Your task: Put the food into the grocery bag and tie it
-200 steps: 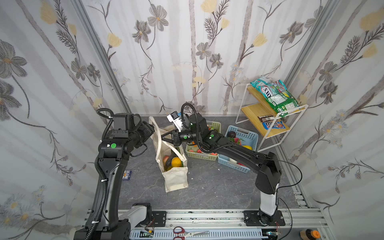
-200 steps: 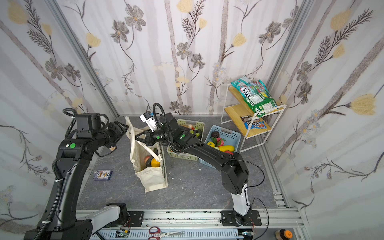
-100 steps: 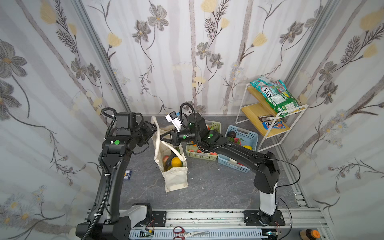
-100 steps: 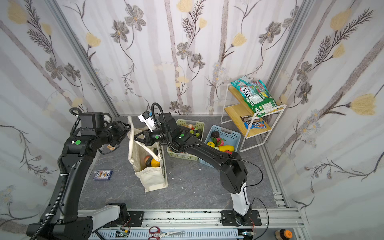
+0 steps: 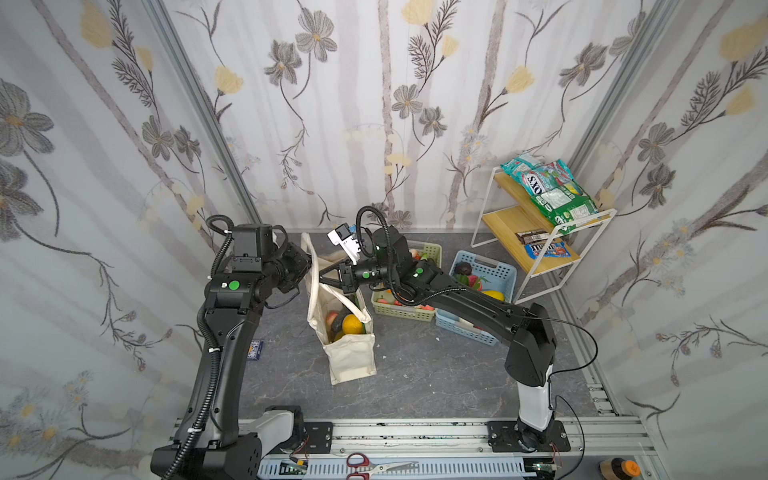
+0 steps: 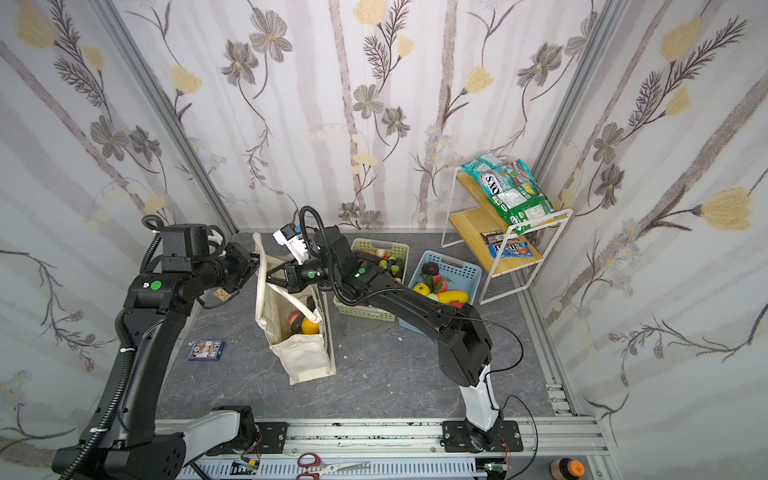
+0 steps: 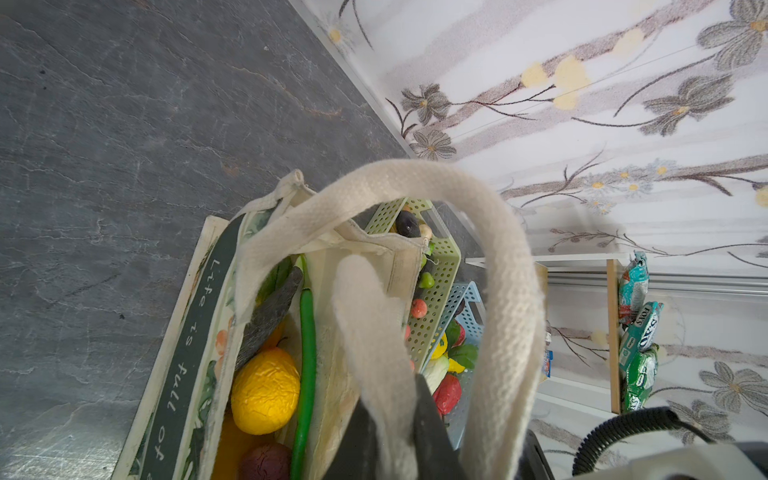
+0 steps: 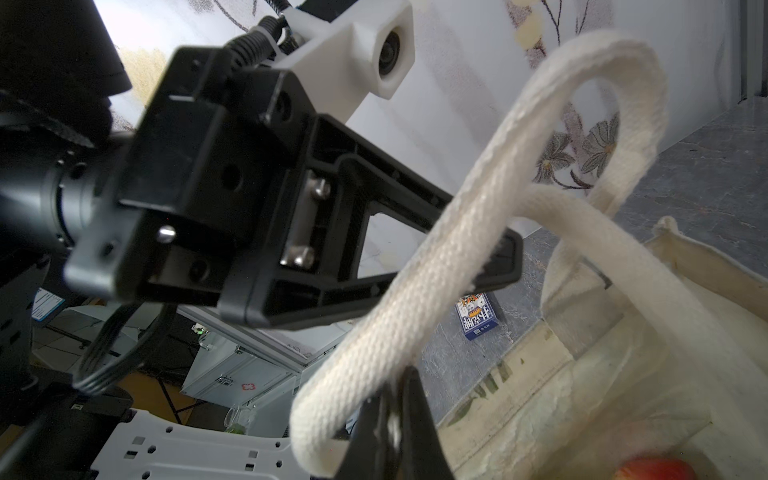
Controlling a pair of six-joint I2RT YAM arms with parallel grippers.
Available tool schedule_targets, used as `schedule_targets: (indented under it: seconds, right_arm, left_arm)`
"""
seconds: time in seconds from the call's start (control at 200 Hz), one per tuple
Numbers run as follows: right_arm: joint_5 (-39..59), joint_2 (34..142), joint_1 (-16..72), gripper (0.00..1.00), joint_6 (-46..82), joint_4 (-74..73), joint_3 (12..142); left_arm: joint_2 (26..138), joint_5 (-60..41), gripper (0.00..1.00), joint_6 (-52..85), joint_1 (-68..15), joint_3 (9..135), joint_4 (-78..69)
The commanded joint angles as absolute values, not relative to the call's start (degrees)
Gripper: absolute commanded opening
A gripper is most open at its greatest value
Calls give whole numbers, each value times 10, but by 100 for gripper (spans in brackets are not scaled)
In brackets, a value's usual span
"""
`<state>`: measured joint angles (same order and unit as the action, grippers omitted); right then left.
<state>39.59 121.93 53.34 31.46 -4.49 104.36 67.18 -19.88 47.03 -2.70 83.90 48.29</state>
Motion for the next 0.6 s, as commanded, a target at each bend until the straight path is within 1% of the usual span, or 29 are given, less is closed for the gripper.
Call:
schedule_targets:
  seconds: [0.0, 0.03, 0.105, 0.17, 0.26, 0.325, 0.35, 0.4, 0.485, 0.595]
  right_arm:
    - [422, 1217, 534, 17, 308, -48, 1044]
    - [421, 1213, 533, 23, 303, -42, 1040]
    - [416, 1193, 527, 38, 291, -40, 1013]
    - [413, 1169, 516, 44, 283, -42, 981]
    - [411, 1133, 491, 48, 275, -51, 932]
    - [418, 1105, 479, 50, 279, -84, 886]
    - [420, 1097, 457, 51, 285, -100, 868]
    - [430, 1092, 444, 51, 289, -118, 847]
    - [451, 1107, 439, 50, 254, -95, 860]
    - [505, 1140, 454, 49, 211, -80, 898]
  left_arm:
    - [674, -208, 2, 466, -28, 847, 473]
    - [675, -209, 0, 461, -27, 849, 475]
    - [679, -215, 0, 448, -27, 853, 479]
    - [679, -221, 0, 441, -27, 856, 480]
    - [682, -227, 0, 433, -28, 862, 482]
    - [687, -242, 0, 425, -27, 867, 482]
    - [689, -251, 0, 421, -28, 869, 483]
    - [697, -270, 0, 412, -28, 876, 484]
    - [704, -287, 0, 399, -34, 888, 487]
    - [713, -294, 0, 389, -41, 903, 492]
